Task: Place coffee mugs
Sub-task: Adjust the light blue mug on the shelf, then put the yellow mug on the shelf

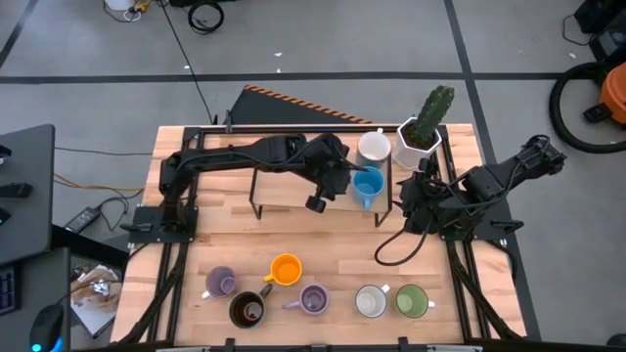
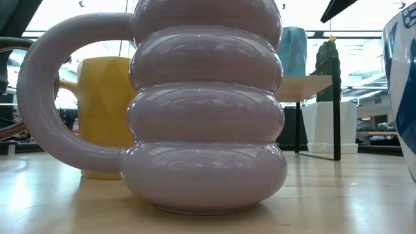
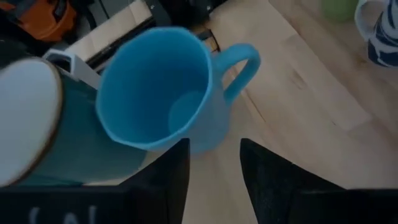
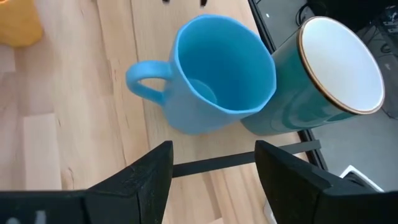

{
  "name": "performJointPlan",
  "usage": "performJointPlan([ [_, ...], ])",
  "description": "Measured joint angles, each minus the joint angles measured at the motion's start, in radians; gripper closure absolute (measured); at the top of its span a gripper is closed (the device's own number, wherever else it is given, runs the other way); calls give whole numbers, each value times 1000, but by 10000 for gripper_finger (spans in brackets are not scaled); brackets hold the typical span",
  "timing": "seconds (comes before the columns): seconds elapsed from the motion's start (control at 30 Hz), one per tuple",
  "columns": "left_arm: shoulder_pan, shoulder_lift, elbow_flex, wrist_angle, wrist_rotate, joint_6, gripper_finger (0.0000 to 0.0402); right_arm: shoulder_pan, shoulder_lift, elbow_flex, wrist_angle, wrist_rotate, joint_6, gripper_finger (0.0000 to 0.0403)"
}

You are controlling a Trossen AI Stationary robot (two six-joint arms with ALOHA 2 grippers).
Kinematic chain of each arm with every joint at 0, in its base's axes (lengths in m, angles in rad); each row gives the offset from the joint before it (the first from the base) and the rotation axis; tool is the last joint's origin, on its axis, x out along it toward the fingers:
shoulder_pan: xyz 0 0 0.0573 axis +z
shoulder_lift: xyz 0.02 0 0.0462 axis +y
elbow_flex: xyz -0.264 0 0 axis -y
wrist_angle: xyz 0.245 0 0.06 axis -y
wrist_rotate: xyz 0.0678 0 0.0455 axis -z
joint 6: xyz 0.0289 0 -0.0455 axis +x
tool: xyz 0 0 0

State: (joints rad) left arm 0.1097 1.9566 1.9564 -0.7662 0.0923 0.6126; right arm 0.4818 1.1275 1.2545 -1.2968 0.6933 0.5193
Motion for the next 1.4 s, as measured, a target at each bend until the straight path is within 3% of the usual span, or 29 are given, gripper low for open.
performJointPlan([
  [0.87, -8, 89, 0, 113, 60, -11, 258, -2, 0, -2, -1, -27, 47, 172],
  [1.23, -48, -5, 0, -140, -7, -27, 258, 11, -1, -2, -7, -69, 94, 173],
  [1.4, -68, -29, 0, -301, -7, -82, 258, 54, -2, -2, -32, -29, 115, 173],
])
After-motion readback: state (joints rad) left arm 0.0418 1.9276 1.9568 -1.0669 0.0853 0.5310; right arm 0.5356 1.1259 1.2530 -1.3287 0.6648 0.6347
